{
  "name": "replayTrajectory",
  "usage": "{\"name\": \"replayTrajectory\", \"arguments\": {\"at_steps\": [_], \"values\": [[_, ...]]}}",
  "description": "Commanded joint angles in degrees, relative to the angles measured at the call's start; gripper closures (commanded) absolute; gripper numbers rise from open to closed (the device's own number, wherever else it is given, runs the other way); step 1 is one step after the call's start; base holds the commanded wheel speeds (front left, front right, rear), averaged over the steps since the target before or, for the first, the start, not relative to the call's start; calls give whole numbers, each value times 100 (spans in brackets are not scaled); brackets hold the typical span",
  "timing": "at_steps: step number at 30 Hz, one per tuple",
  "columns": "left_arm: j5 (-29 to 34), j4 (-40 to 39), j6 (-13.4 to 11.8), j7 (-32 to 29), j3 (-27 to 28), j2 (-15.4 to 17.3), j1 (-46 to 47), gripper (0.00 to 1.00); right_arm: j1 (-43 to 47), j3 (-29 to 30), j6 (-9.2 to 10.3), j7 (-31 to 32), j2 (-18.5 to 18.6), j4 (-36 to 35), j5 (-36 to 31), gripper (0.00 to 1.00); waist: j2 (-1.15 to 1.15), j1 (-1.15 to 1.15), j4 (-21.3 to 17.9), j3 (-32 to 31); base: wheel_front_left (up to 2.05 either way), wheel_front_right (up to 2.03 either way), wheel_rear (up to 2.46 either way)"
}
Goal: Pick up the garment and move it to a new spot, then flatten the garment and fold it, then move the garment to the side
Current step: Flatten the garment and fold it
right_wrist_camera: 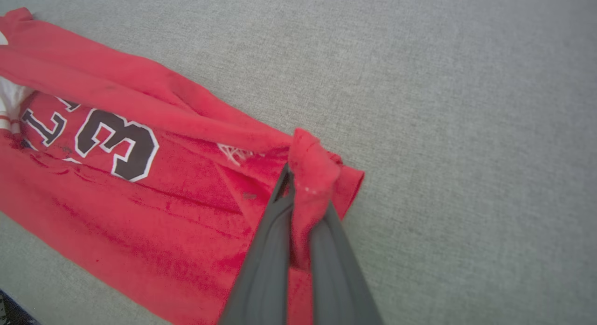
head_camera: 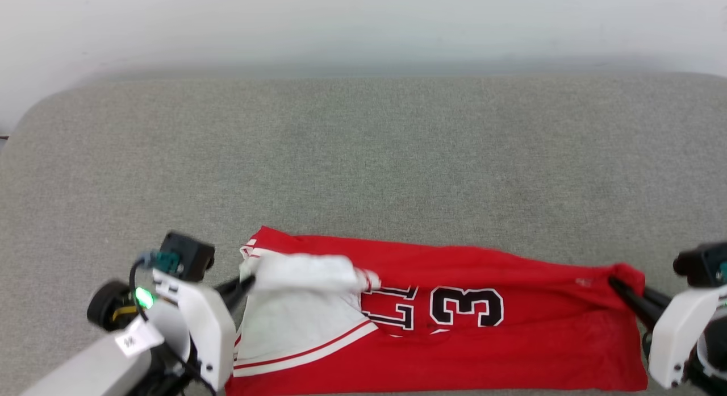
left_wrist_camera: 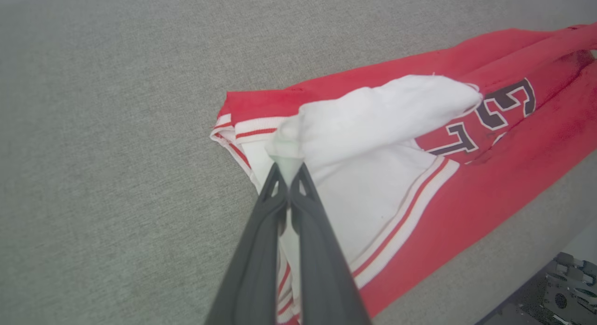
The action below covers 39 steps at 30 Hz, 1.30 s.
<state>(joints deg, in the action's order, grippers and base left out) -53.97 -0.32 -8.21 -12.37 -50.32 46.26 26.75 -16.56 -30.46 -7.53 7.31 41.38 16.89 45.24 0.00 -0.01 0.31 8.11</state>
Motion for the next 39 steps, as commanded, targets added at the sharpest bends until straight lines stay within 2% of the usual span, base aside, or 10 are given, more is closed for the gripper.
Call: {"name": "replayTrajectory", "arguments": {"at_steps": [1, 10, 19, 20, 21, 22, 27, 33, 39], "values": [[-55, -19, -55, 58, -16, 16, -167, 100, 191, 89, 9, -26, -53, -68, -47, 100, 0, 1, 7, -59, 0, 0, 0], [-299, 71, -238, 275, -91, 52, -856, 100, 1120, 580, 9, 179, -306, -301, -219, 100, 0, 1, -10, -85, 0, 0, 0], [-429, 520, -114, 419, -138, -217, -1003, 100, 1414, 738, 9, 268, -530, -139, -248, 100, 0, 1, 1, 25, 0, 0, 0], [-428, 561, -138, 478, -114, -250, -1009, 100, 1424, 758, 9, 262, -547, -153, -230, 76, 0, 1, -5, 6, 0, 0, 0], [-423, 587, -172, 541, -92, -273, -1021, 56, 1432, 788, 9, 245, -553, -183, -216, 20, 0, 1, -12, -19, 0, 0, 0], [-406, 603, -211, 644, -53, -285, -1034, 0, 1431, 824, 9, 210, -546, -232, -222, 0, 0, 1, -20, -56, 0, 0, 0], [-293, 560, -484, 1284, 164, -378, -1180, 0, 1552, 1024, 7, 230, -414, -688, -41, 0, 0, 1, -33, -253, 0, 0, 0], [62, 466, -1010, 2093, 393, -454, -1312, 0, 1689, 1499, 7, 488, -138, -1337, 233, 0, 0, 1, -3, -442, 0, 0, 0], [443, 382, -1458, 2604, 601, -560, -1380, 0, 1744, 1934, 7, 1196, 117, -1475, 518, 0, 0, 1, 78, -523, 0, 0, 0]]}}
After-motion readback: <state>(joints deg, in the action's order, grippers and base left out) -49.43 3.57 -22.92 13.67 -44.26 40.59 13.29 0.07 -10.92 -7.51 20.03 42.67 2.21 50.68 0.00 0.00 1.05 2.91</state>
